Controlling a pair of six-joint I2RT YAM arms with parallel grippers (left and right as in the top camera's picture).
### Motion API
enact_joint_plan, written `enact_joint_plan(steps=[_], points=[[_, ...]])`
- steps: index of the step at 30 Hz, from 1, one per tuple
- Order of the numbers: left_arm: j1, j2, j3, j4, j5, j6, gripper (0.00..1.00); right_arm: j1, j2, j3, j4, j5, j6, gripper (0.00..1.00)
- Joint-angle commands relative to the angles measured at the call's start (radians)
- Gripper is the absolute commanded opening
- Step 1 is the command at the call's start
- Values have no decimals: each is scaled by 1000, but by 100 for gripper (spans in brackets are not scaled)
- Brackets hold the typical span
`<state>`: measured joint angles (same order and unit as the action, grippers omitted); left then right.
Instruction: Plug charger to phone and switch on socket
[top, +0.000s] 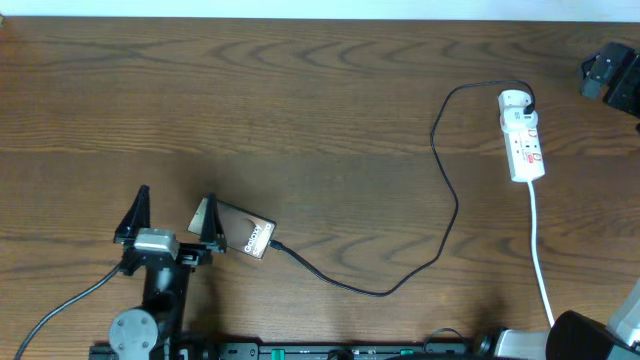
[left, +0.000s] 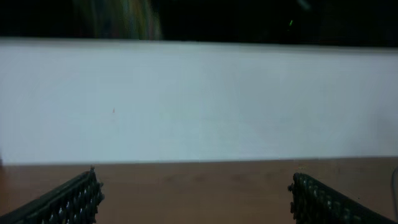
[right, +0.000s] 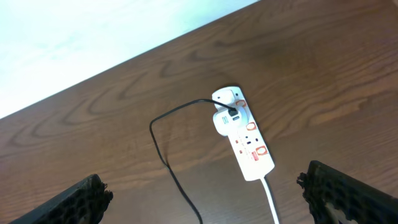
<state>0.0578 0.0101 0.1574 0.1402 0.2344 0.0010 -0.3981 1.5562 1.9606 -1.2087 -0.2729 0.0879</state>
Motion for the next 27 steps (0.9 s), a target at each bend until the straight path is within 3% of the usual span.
enact_joint_plan(steps=[1,4,7,27], points=[[13,-9,-90,2,9,5,95,-2,-9,3,0,-2,9,99],[21,-9,-154,2,9,5,95,-2,-9,3,0,-2,9,99],[34,-9,-153,-200,-6,2,95,-2,-9,3,0,-2,9,99],[37,-4,-153,-195,-14,2,95,-2,-9,3,0,-2,9,99]])
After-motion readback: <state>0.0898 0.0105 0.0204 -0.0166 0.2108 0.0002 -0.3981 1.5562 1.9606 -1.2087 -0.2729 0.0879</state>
